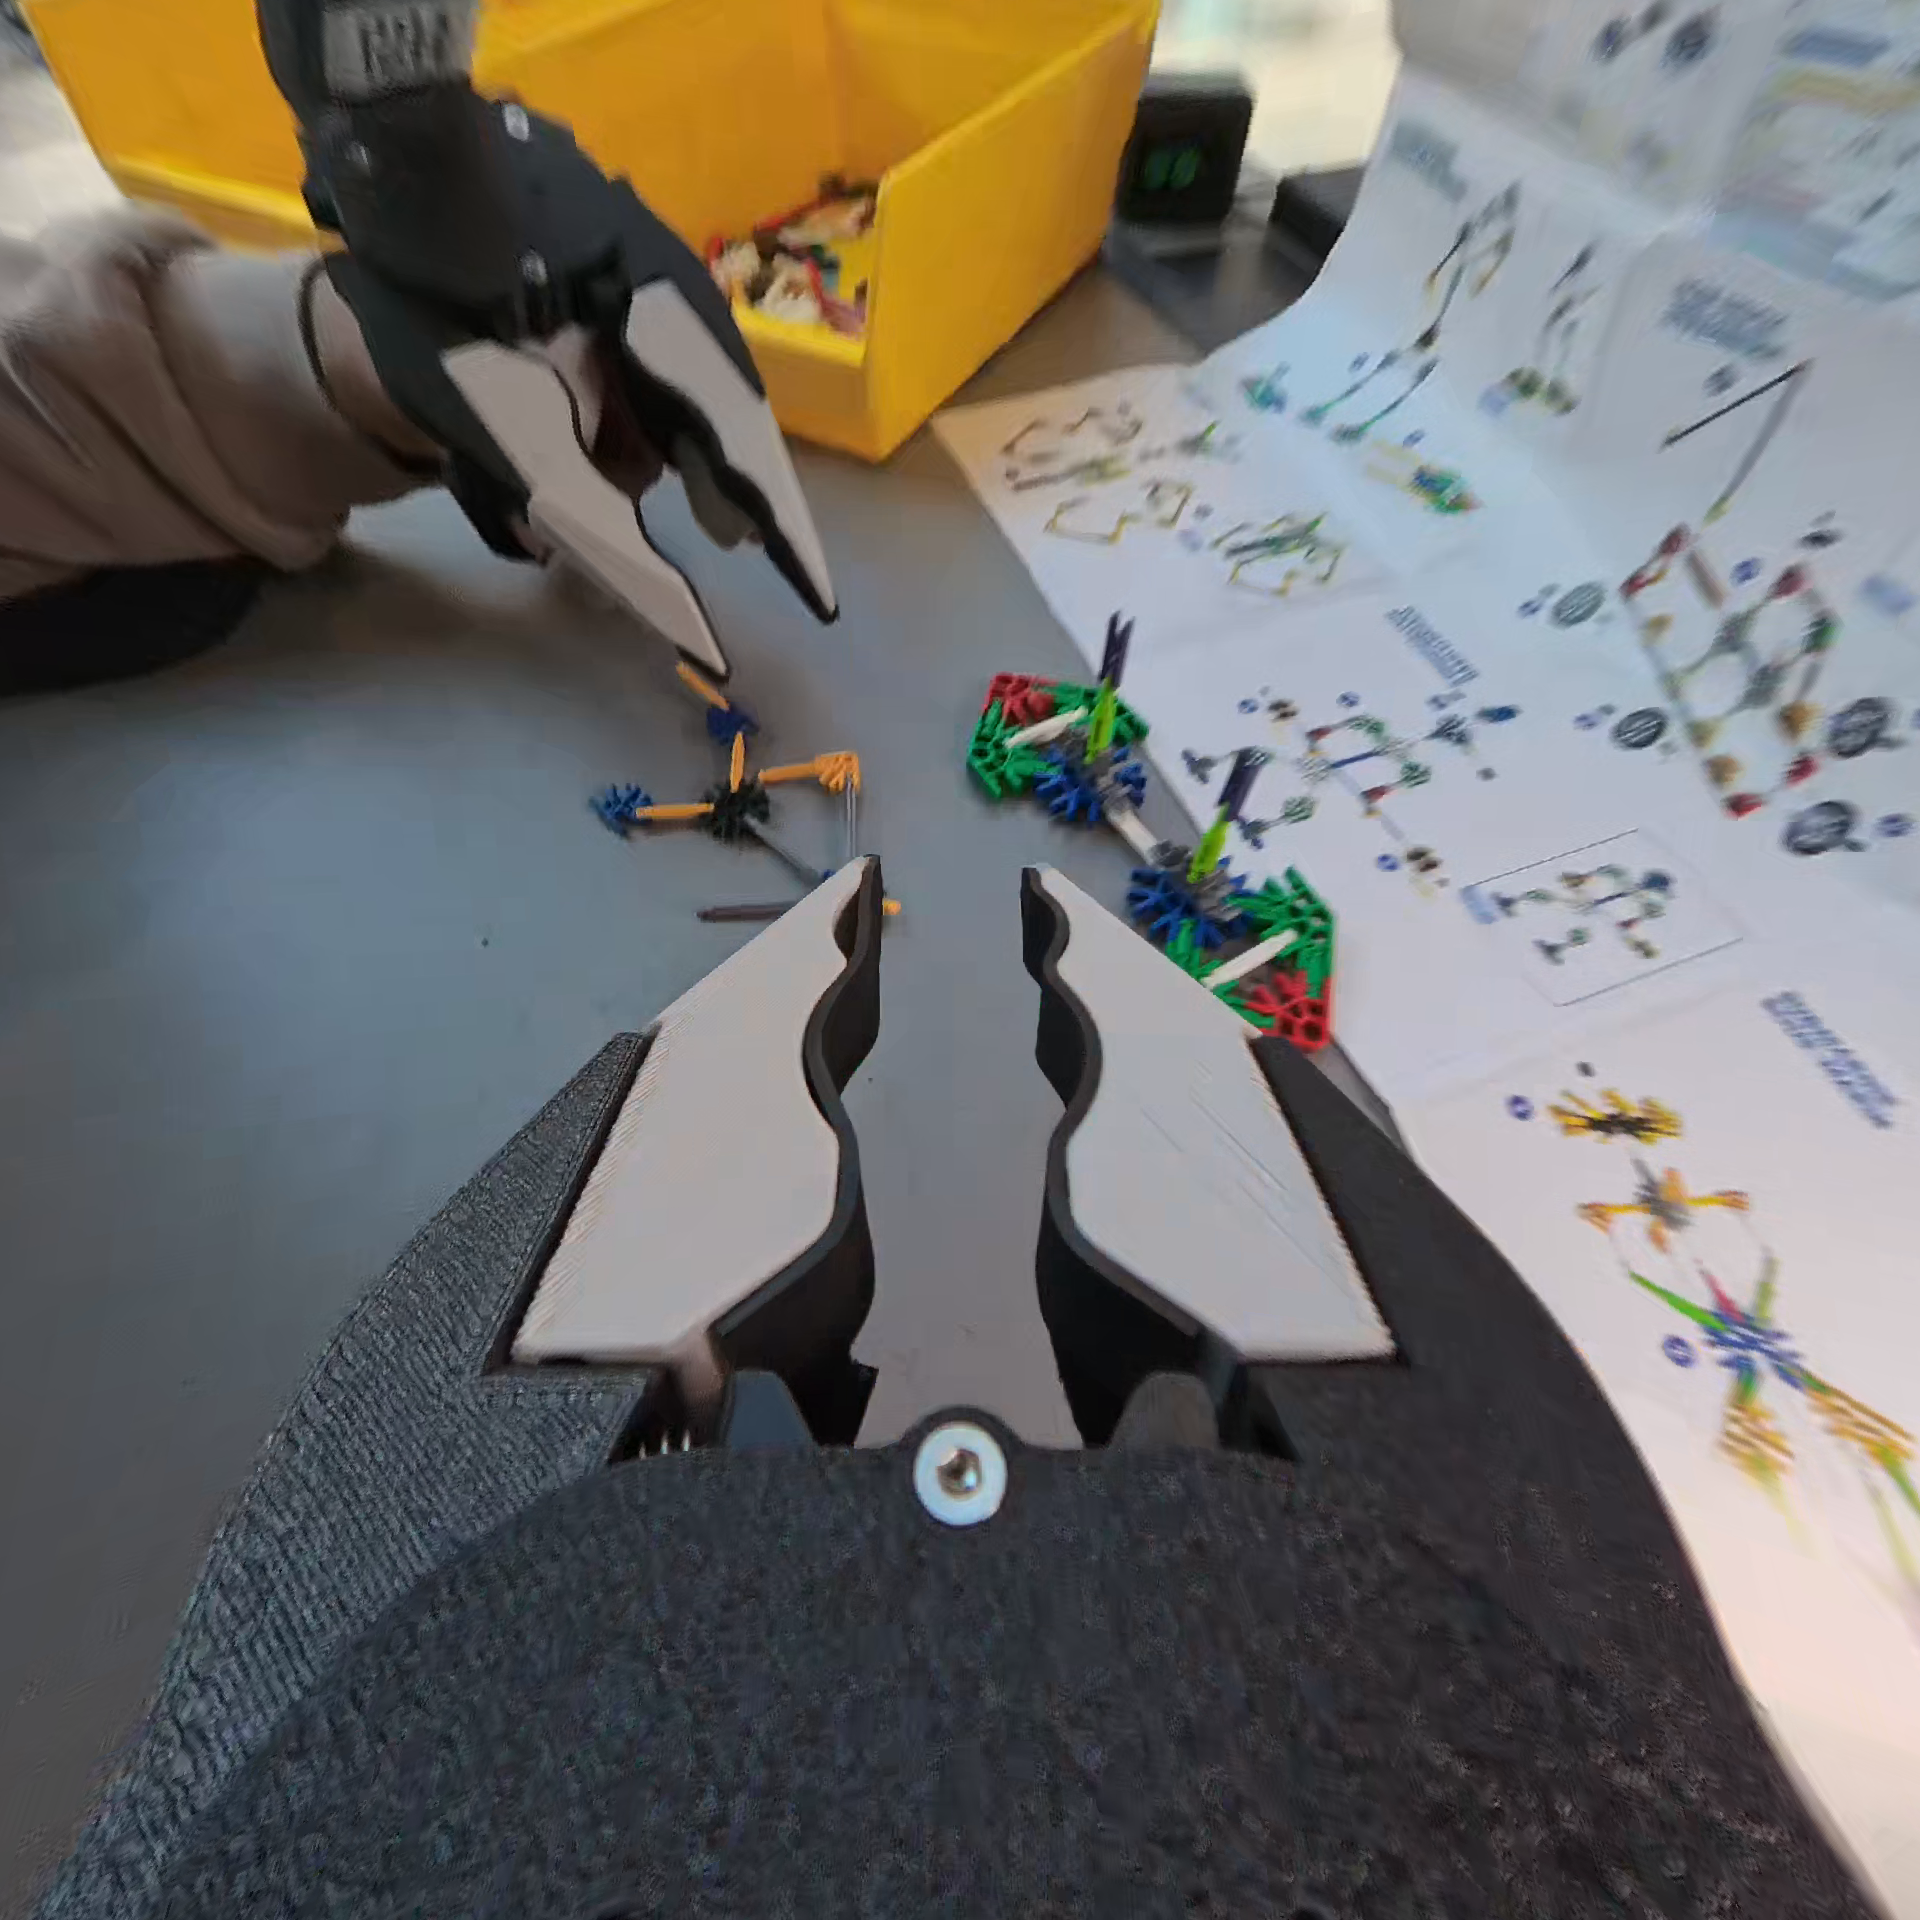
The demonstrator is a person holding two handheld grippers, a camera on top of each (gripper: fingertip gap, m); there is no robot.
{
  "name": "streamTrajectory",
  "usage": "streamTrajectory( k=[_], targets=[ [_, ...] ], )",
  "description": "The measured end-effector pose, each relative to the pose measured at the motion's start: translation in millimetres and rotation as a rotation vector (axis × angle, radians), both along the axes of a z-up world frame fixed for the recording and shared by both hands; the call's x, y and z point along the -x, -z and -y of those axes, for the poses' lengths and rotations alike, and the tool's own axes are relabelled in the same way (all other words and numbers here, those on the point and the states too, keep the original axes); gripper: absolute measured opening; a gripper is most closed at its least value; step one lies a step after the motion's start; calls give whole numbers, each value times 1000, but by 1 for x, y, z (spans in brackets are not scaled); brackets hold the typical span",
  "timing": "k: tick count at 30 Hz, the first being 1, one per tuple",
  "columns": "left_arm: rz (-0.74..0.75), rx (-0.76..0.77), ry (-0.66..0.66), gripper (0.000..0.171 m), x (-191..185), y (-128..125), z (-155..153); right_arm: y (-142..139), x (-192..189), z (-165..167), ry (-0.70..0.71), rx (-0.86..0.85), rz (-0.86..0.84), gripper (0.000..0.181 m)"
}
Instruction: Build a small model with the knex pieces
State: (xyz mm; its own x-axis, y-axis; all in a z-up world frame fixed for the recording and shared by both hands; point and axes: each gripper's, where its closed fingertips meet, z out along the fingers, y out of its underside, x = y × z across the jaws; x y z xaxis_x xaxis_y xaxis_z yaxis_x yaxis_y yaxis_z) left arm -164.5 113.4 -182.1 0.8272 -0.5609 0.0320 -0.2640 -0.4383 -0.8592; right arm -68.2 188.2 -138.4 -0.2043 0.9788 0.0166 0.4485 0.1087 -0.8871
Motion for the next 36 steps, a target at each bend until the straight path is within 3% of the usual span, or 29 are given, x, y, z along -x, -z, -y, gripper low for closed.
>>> streamTrajectory(
  k=[2, 5, 8, 18, 23, 31, 33, 36],
  targets=[
    [-4, 10, 12, 34, -4, 3, 1, 40, 13, 16, -32, -18, 116, 33],
    [-23, 7, 24, 32, -10, 5, 1, 62, 23, 28, -56, -57, 191, 33],
    [-12, -1, 33, 30, -15, 4, 0, 58, 31, 30, -47, -27, 173, 22],
    [-1, 11, 35, 29, -22, 8, -2, 69, 31, 29, -37, -60, 230, 11],
    [-2, -4, 30, 30, -21, 5, -2, 61, 30, 39, -104, -103, 173, 2],
    [185, -70, 93, 45, -32, -32, 4, 13, 15, 74, -323, -540, -73, 2],
    [222, -12, 192, 46, -46, -32, 17, 10, 13, 82, -365, -707, -98, 2],
    [141, 44, 262, 47, -52, -21, 30, 11, 9, 110, -471, -829, -140, 2]
  ],
)
